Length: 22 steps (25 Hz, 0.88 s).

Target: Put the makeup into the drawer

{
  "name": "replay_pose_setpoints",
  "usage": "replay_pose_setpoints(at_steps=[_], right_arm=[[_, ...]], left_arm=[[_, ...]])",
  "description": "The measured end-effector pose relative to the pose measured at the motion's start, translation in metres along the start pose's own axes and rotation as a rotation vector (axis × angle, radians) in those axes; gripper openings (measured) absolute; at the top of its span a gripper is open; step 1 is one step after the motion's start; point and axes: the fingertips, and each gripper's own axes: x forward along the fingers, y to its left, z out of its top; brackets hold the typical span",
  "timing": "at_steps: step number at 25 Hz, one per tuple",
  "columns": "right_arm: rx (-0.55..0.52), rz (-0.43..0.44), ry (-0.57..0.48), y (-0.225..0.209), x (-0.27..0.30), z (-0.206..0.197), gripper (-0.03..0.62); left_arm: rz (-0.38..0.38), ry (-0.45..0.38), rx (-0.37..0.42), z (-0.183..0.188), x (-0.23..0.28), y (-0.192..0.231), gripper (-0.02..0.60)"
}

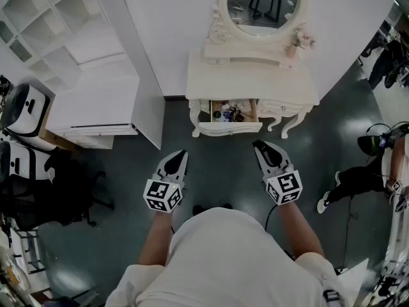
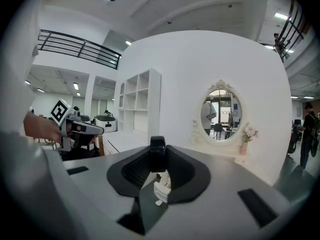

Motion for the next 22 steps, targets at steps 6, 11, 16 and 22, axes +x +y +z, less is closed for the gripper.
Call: replay_pose_setpoints(at_steps=[6,11,16,22], right_arm=[[0.002,-0.001,-0.007,-0.006,0.006,0.001,0.094],[0.009,0.001,-0.009,-0.009,0.007,0.0,0.094],[0.028,0.006,-0.012,-0.015,0.005,0.001,0.094],[0.046,0.029,-0.03,-0.024,-0.005,-0.001,0.094]], left_arm=[[0.001,-0.003,0.004,0.001,0.008,0.003,0.018],[0.001,-0.001,0.005,0.001,0.01,0.001,0.018],[0.011,0.003,0.009,0.002,0.012,-0.002,0.018],[0.032,0.002,0.008,-0.003,0.012,-0.014,0.018]])
